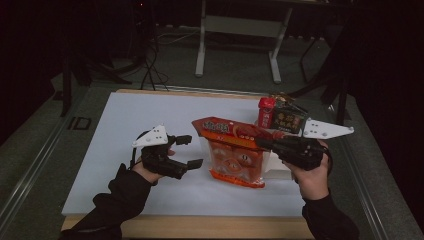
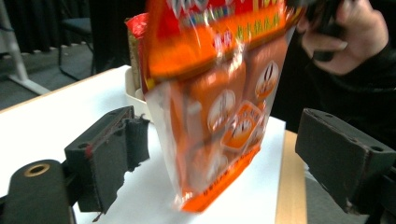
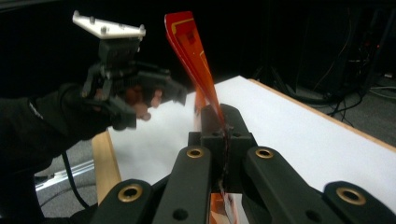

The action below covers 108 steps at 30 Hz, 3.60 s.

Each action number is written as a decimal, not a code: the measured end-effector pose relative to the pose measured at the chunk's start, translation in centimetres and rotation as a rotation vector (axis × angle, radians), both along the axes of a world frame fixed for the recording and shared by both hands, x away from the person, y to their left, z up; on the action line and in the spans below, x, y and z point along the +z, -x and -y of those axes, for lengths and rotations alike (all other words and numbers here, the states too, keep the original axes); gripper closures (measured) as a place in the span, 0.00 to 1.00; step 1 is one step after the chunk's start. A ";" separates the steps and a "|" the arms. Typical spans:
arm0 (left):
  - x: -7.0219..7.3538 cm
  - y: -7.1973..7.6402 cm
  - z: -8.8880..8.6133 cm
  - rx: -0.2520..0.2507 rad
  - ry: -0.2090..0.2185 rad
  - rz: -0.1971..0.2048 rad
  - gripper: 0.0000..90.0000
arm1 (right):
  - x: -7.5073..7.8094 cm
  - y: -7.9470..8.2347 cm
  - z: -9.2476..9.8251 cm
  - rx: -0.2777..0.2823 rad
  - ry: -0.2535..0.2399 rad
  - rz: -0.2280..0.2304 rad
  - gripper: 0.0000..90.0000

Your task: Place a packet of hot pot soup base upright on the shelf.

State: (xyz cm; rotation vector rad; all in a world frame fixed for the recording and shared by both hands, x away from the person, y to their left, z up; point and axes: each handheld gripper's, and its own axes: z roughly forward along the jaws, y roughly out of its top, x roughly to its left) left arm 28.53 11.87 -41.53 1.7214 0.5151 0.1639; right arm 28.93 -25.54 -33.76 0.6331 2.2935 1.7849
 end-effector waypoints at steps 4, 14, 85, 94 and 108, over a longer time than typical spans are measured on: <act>-0.7 0.4 0.0 0.046 0.005 0.010 0.06 | 1.0 -0.3 0.7 -0.016 -0.013 0.015 1.00; -3.1 1.4 -0.4 0.044 -0.041 -0.017 0.04 | 3.8 -1.6 3.0 -0.067 -0.050 0.055 1.00; -9.1 2.9 -1.1 0.058 -0.067 -0.119 0.04 | -6.7 -5.2 14.2 -0.403 -0.117 -0.120 1.00; -9.2 2.9 -1.1 0.058 -0.069 -0.128 0.04 | -6.9 -5.1 13.8 -0.389 -0.127 -0.137 0.99; -9.3 2.9 -1.1 0.057 -0.075 -0.124 0.04 | -1.4 -4.4 11.4 -0.395 -0.118 -0.019 0.53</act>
